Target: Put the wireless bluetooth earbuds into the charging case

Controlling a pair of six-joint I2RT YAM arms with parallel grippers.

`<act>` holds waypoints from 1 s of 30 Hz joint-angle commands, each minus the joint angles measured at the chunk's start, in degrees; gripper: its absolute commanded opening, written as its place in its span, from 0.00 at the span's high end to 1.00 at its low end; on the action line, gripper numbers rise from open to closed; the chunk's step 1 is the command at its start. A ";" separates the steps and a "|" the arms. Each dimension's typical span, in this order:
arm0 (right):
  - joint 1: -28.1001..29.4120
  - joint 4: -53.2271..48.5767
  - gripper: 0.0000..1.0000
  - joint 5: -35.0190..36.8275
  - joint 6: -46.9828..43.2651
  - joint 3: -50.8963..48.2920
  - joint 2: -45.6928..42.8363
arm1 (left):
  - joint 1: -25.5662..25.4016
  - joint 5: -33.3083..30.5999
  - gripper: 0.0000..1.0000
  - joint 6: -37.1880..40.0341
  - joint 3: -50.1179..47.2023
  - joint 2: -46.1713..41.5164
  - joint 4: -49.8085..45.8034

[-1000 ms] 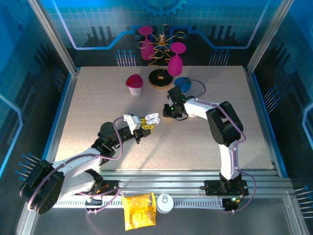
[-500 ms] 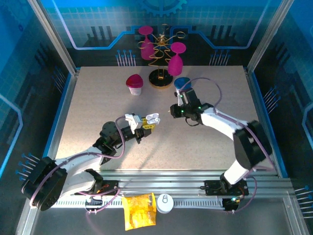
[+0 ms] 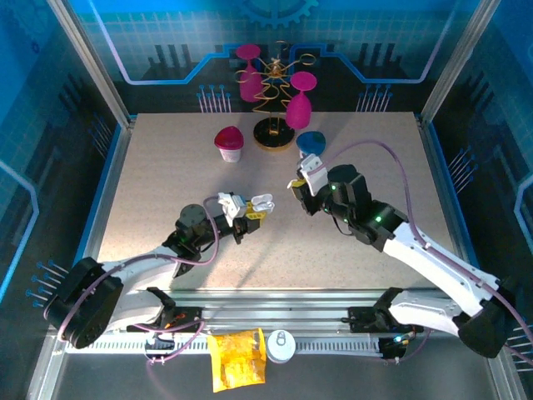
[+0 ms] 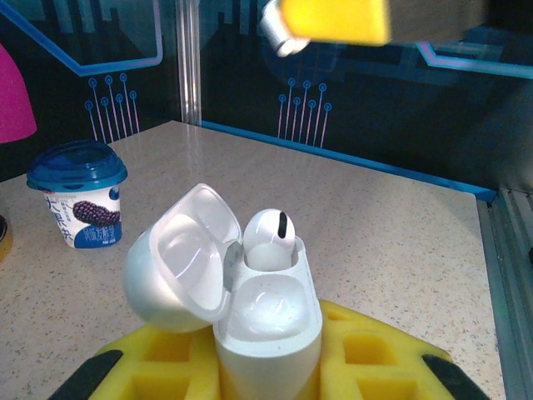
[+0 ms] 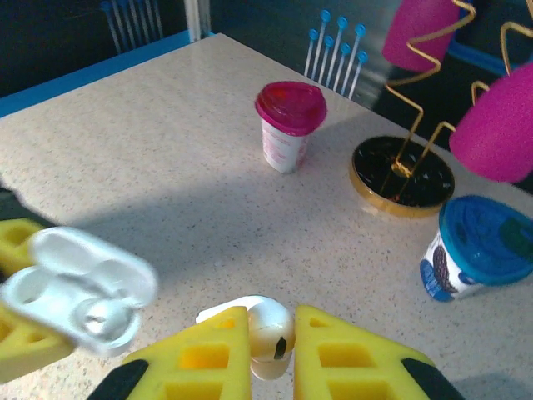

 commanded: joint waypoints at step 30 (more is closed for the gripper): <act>13.55 -0.61 0.86 4.09 -14.64 7.91 12.95 | 0.44 2.85 0.79 -0.93 2.13 -0.11 1.99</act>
